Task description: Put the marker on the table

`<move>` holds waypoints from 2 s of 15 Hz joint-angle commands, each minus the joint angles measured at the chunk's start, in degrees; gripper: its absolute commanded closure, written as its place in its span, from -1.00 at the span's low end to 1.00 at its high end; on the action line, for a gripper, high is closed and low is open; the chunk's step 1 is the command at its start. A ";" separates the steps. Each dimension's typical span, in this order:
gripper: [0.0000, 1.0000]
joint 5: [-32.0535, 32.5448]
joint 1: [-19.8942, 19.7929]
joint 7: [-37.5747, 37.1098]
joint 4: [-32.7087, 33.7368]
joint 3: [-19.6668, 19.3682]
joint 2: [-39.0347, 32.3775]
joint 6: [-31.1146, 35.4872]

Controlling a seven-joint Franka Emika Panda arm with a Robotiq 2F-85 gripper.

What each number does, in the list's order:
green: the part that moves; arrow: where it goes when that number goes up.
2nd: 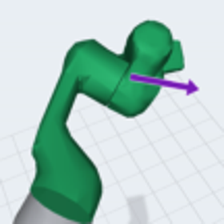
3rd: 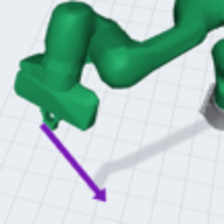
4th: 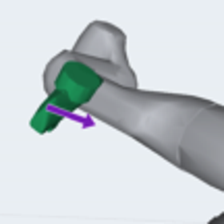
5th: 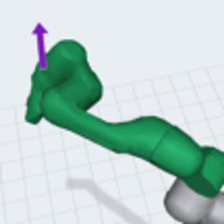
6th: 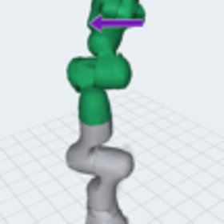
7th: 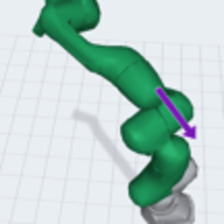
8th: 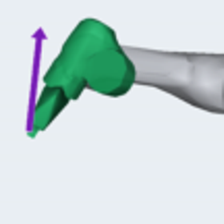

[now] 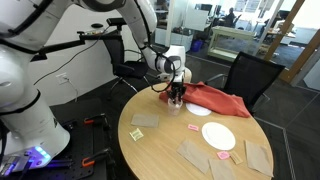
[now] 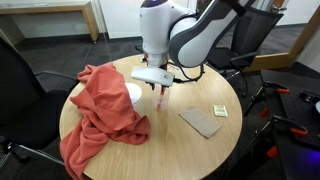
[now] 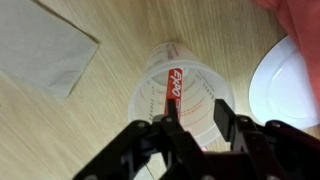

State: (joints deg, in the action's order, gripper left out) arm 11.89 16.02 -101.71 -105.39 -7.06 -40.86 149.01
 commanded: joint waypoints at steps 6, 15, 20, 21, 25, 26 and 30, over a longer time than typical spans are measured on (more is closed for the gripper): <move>0.14 -1.73 1.37 -1.10 1.30 -2.28 -0.58 -3.10; 0.67 -0.84 1.23 -1.45 1.67 -3.75 -0.59 -8.00; 0.93 -0.48 1.77 -1.75 1.01 -3.58 0.62 -7.64; 0.90 -0.65 1.77 -1.54 0.80 -3.37 1.09 -7.63; 0.90 -0.18 3.13 -1.71 -0.49 -3.31 4.41 -10.51; 0.90 0.02 3.32 -1.64 -1.01 -3.16 5.63 -11.33; 0.90 1.65 3.96 -1.60 -3.30 -2.64 11.90 -15.52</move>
State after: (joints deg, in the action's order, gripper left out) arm 11.53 19.31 -101.73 -104.76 -9.92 -35.70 137.04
